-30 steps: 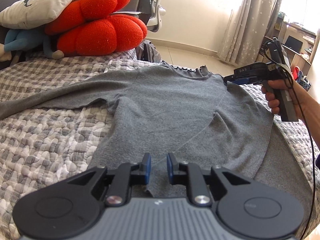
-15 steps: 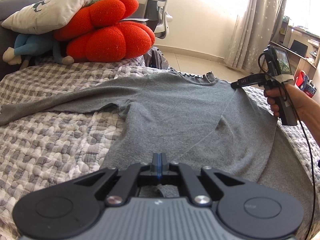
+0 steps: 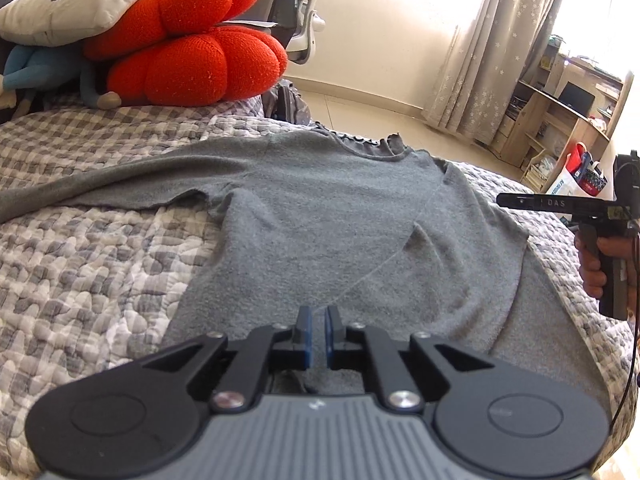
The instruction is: Fold clothes
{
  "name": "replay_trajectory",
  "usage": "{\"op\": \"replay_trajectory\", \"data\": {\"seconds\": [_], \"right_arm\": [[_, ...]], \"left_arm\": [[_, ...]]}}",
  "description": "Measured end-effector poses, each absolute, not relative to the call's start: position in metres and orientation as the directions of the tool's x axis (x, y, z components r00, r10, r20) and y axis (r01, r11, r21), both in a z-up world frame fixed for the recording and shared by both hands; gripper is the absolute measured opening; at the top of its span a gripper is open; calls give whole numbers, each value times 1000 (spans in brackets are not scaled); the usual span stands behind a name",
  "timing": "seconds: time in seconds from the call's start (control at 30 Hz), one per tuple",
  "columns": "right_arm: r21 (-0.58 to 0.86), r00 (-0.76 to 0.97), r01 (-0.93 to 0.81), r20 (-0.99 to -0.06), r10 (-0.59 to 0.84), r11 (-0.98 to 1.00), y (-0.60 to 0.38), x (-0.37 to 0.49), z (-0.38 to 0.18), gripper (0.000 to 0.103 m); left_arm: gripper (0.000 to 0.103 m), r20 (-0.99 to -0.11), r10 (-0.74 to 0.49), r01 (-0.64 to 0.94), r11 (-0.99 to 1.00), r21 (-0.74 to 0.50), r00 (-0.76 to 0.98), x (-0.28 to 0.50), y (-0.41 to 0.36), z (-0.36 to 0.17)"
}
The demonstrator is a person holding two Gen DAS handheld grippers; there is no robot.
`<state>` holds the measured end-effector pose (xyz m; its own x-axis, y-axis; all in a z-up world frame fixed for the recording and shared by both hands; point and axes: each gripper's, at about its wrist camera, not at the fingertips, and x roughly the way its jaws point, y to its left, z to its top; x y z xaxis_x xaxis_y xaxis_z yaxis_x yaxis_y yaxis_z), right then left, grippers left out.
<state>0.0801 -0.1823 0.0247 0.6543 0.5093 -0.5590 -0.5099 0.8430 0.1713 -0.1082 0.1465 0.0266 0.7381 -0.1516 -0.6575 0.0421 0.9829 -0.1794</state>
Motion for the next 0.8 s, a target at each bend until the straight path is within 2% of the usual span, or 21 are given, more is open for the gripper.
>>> {"op": "replay_trajectory", "data": {"seconds": [0.07, 0.1, 0.13, 0.17, 0.2, 0.4, 0.7, 0.8], "right_arm": [[160, 641, -525, -571, 512, 836, -182, 74, 14, 32], [142, 659, -524, -556, 506, 840, -180, 71, 11, 29], [130, 667, -524, -552, 500, 842, -178, 69, 11, 25], [124, 672, -519, -552, 493, 846, -176, 67, 12, 14], [117, 678, -513, -552, 485, 850, -173, 65, 13, 10], [83, 718, -435, -568, 401, 896, -160, 59, 13, 10], [46, 756, -393, -552, 351, 918, -153, 54, 5, 15], [73, 753, -388, -549, 361, 919, -157, 56, 5, 16]], "left_arm": [[6, -674, -128, 30, 987, -156, 728, -103, 143, 21], [5, -674, -111, 23, 990, -139, 730, -102, 141, 21], [0, -673, -90, 14, 993, -118, 734, -102, 139, 22], [0, -671, -69, 5, 995, -97, 738, -102, 137, 23], [0, -668, -57, -2, 996, -88, 742, -104, 136, 25], [0, -654, -22, -47, 995, -88, 756, -120, 142, 39], [1, -649, -3, -94, 989, -115, 761, -134, 146, 52], [2, -662, 36, -129, 987, -93, 749, -126, 138, 48]]}}
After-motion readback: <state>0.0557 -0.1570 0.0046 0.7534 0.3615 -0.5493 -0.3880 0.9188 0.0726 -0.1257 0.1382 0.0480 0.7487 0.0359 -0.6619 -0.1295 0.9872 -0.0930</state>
